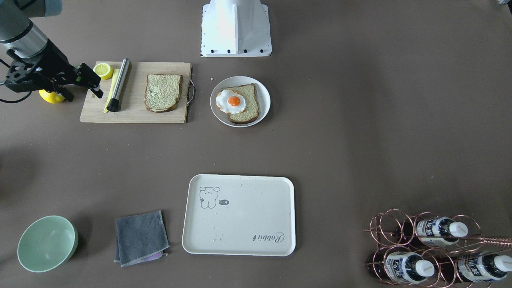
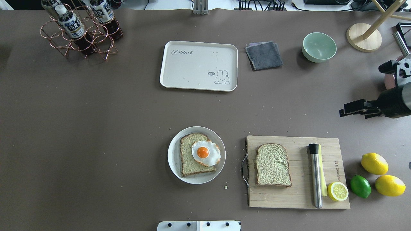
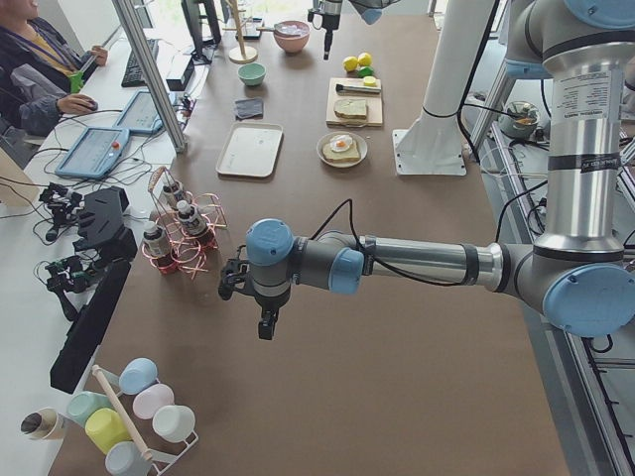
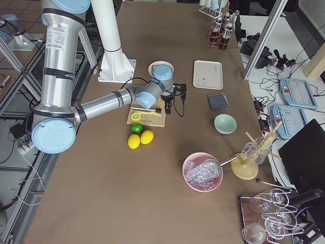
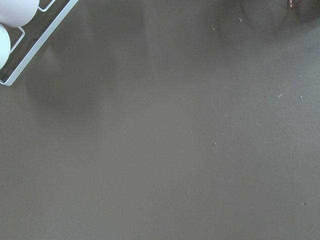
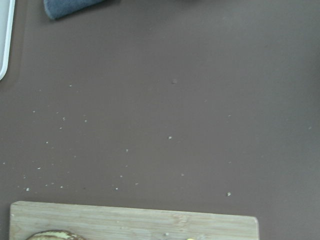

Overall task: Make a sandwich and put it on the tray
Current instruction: 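Move the right gripper over the bread slice on the cutting board and grasp it, then lift the bread slice with the right gripper and carry it over the egg plate, then lower the bread onto the egg, open the right gripper and withdraw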

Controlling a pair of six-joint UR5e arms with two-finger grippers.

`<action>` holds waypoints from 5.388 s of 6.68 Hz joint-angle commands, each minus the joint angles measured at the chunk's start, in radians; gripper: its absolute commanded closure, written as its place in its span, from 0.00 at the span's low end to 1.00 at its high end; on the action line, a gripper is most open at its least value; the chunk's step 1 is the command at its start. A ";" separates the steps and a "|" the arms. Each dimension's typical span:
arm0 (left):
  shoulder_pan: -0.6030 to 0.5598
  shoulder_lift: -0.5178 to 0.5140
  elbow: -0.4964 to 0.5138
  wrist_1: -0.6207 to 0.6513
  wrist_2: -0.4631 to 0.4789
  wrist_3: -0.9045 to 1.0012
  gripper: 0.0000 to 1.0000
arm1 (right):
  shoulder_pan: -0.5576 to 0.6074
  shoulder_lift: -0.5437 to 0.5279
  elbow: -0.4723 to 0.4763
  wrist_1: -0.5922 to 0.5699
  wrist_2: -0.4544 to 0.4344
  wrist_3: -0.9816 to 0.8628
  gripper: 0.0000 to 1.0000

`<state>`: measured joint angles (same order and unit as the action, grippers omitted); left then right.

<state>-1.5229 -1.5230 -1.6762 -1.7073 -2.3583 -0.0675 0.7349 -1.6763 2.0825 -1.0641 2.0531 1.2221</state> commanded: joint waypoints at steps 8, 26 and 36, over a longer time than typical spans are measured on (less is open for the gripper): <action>0.000 -0.012 0.012 -0.002 -0.001 -0.023 0.02 | -0.348 0.078 -0.082 0.009 -0.180 0.154 0.21; -0.002 -0.003 0.010 -0.003 -0.001 -0.044 0.02 | -0.327 0.529 -0.211 0.009 -0.036 0.218 1.00; -0.003 0.003 0.003 -0.003 -0.001 -0.046 0.02 | -0.316 0.553 -0.364 0.168 -0.070 0.214 0.73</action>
<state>-1.5263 -1.5202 -1.6723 -1.7104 -2.3593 -0.1135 0.4054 -1.1222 1.7186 -0.8952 1.9806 1.4365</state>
